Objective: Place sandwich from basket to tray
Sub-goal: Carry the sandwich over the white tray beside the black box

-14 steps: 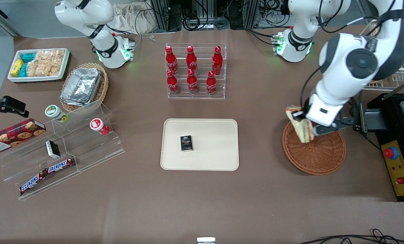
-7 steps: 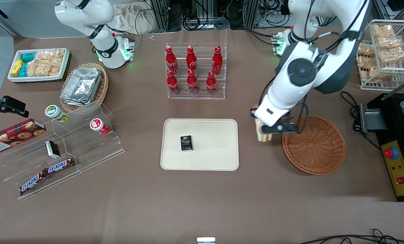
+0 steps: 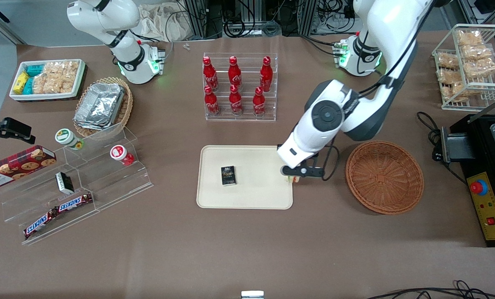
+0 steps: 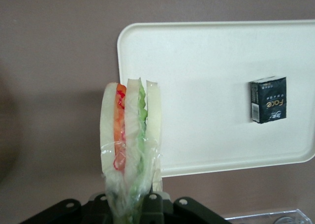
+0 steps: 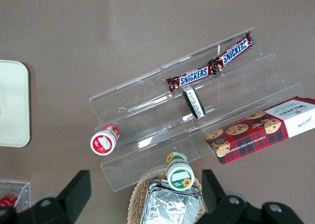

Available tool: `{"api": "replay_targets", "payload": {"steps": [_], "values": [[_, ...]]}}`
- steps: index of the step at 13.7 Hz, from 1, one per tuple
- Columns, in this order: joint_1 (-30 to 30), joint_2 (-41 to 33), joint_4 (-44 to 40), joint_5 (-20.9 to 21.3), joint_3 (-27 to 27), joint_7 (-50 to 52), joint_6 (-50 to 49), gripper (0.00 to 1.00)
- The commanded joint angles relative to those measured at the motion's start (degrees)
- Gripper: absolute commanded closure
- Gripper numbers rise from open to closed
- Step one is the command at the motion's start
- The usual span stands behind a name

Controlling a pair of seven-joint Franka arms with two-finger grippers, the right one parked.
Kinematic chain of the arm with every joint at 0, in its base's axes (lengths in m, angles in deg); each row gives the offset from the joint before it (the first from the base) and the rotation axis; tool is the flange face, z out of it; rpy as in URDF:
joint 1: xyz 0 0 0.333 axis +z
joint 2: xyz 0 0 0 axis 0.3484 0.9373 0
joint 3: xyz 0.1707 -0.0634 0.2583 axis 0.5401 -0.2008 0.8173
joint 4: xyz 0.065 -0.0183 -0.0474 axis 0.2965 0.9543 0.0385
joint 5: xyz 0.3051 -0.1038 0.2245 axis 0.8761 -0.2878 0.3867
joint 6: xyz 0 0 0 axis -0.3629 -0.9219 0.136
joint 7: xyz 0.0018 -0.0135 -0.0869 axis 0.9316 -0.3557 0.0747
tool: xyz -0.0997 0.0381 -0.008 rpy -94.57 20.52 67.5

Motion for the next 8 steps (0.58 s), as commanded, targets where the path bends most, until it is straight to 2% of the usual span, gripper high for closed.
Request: {"api": "replay_targets", "payload": {"steps": [1,8], "values": [[-0.5,4.1,-2.2,1.6,0.1,0.4,2.5,0.79],[-1.8,9.8,-2.2,6.0,0.3,2.0,7.7,0.79]]}}
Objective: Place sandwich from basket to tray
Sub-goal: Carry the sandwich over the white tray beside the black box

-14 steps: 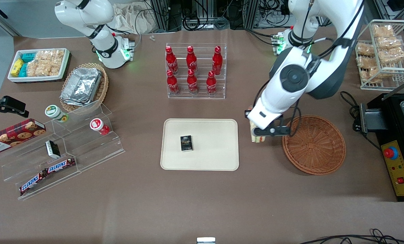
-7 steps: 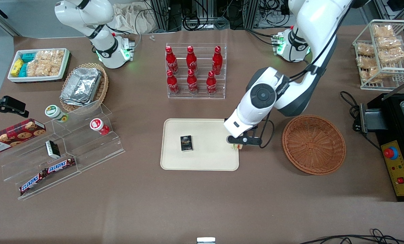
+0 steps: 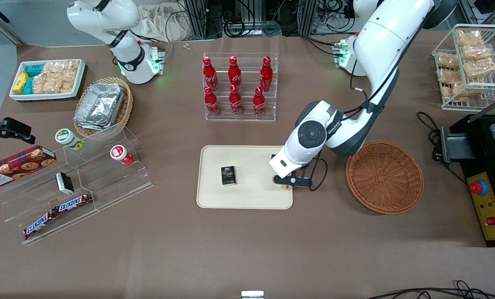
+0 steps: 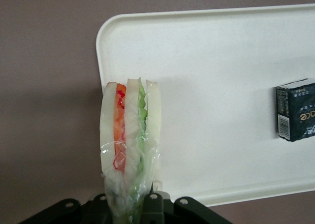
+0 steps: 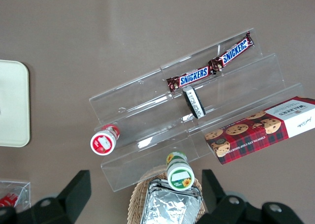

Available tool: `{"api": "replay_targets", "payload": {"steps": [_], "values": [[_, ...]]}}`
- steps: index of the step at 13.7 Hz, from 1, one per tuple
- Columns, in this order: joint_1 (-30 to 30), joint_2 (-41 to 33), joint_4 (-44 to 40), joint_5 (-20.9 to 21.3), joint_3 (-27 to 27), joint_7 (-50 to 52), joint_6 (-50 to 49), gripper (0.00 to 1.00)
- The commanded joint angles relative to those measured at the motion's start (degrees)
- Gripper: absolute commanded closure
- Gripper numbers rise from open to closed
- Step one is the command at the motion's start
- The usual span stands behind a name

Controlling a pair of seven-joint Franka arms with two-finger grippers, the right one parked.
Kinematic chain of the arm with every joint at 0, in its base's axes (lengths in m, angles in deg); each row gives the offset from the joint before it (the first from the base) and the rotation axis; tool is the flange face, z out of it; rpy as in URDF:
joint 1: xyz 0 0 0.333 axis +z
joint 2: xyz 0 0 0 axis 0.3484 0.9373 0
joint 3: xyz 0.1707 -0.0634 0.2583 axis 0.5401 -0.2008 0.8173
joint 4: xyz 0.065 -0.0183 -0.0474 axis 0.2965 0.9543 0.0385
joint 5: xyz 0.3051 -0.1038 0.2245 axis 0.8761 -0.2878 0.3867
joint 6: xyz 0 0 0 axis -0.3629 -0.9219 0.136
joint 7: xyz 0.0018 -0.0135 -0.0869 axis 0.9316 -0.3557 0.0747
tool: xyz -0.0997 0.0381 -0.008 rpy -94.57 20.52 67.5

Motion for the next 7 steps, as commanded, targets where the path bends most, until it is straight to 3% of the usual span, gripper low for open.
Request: {"api": "replay_targets", "payload": {"steps": [1,3,7], "values": [[-1.2,2.5,-2.0,3.0,0.3,2.4,0.9,0.78],[-1.3,4.0,-2.0,5.0,0.3,4.5,3.4,0.77],[-1.3,5.6,-2.0,8.3,0.3,7.8,4.5,0.54]]}}
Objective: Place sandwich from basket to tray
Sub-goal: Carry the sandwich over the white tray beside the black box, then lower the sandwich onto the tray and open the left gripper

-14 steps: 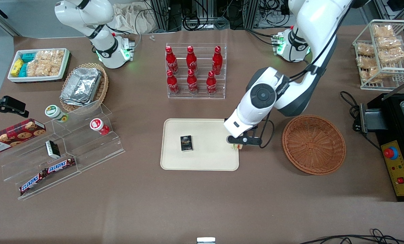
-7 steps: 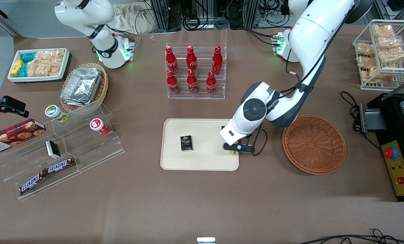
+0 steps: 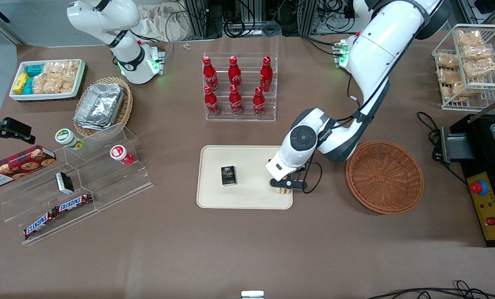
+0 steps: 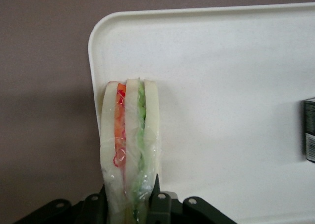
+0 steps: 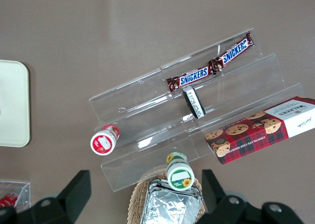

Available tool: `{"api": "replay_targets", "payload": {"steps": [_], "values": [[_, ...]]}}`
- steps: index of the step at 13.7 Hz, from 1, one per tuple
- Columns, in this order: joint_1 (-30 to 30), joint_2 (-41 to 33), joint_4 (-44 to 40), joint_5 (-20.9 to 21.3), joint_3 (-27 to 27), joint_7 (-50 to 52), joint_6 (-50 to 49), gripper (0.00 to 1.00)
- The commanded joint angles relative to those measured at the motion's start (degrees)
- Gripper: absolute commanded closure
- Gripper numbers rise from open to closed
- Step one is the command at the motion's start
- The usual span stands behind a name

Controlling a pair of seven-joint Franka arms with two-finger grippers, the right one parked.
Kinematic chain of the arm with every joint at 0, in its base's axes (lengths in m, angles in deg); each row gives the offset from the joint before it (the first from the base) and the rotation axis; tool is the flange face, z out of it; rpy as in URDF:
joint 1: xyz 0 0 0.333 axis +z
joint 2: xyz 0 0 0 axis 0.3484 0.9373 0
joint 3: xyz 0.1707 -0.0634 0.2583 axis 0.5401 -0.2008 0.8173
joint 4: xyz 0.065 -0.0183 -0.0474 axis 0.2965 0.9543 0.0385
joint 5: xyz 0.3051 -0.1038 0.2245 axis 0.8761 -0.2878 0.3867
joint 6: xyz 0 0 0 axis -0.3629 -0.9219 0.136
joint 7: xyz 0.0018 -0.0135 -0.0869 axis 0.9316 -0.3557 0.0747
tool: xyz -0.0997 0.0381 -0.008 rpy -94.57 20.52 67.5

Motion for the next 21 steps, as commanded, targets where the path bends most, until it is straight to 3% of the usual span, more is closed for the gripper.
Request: {"api": "replay_targets", "payload": {"steps": [1,2,3,9,13,17,21], "values": [[-0.8,1.5,-1.9,2.0,0.3,2.1,0.7,0.35],[-0.8,1.6,-1.9,2.1,0.3,2.0,1.2,0.13],[-0.8,1.5,-1.9,2.4,0.3,2.1,1.2,0.0],[-0.2,-1.2,-1.5,1.8,0.3,2.2,0.7,0.0],[2.8,-9.5,-1.5,0.7,0.2,2.2,-3.5,0.0],[6.7,-17.5,-2.1,-3.7,0.5,2.2,-6.6,0.0],[10.1,-20.8,-7.4,-6.6,0.4,0.5,-19.5,0.0]]}}
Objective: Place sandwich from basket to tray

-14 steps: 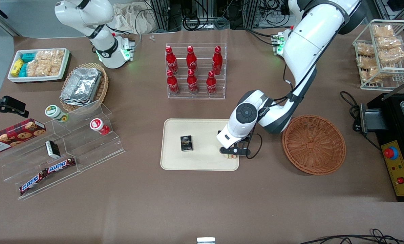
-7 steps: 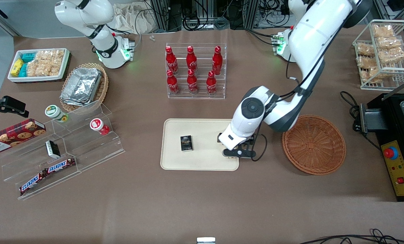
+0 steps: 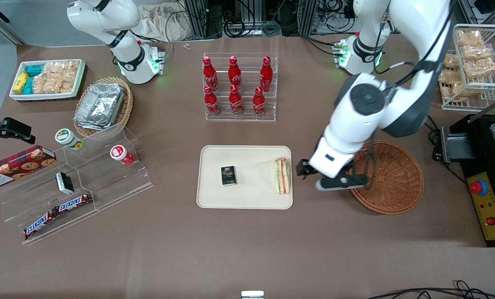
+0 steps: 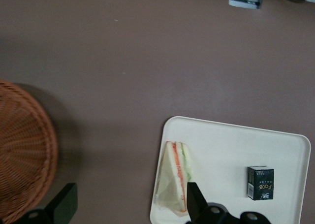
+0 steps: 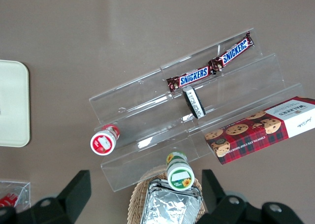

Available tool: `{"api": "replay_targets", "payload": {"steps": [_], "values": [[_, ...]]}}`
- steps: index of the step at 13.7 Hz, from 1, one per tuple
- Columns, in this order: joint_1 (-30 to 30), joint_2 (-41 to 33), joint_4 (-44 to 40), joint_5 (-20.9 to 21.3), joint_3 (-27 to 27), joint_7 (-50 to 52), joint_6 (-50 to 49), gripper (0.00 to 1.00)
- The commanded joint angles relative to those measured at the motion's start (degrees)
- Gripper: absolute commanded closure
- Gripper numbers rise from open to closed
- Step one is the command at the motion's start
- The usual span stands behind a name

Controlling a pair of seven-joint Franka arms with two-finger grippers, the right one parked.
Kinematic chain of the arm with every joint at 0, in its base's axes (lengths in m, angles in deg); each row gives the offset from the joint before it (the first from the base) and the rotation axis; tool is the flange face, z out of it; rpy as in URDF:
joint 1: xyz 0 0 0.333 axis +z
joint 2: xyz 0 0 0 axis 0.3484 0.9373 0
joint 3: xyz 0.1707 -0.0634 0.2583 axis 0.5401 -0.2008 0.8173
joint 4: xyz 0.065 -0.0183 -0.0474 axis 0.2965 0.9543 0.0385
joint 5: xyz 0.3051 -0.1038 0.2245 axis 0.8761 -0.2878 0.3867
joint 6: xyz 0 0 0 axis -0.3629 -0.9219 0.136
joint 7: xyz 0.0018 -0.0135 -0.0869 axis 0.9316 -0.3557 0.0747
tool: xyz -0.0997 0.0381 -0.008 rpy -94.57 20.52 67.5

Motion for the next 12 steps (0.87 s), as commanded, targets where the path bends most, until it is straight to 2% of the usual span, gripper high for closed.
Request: {"api": "replay_targets", "payload": {"steps": [1,3,7,9,11,12], "values": [[1.7,-1.5,-4.2,-1.1,-0.2,-1.7,-10.4,0.0],[2.2,-2.5,-6.7,-1.9,-0.2,-6.2,-17.6,0.0],[6.7,-7.1,-7.5,-6.3,0.4,-17.1,-27.0,0.0],[6.0,-9.7,-7.4,-8.1,5.1,-19.9,-30.0,0.0],[5.8,-13.0,-6.9,-11.6,8.9,-23.9,-32.8,0.0],[5.6,-14.4,-6.8,-11.6,10.2,-25.2,-34.8,0.0]]}}
